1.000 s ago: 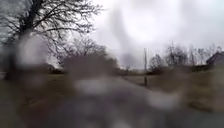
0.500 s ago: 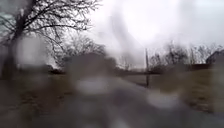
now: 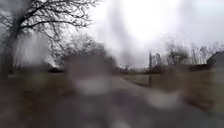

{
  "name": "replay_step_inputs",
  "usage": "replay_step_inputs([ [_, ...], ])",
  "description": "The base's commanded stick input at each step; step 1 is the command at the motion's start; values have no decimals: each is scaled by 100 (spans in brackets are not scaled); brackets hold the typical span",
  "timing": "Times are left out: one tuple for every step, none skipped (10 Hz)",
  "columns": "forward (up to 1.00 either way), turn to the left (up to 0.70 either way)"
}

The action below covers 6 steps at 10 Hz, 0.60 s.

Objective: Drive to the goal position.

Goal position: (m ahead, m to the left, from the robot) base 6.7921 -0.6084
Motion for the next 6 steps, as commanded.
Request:
replay_step_inputs([
  [85, 0],
  [85, 0],
  [85, 0],
  [85, 0],
  [85, 0],
  [85, 0],
])
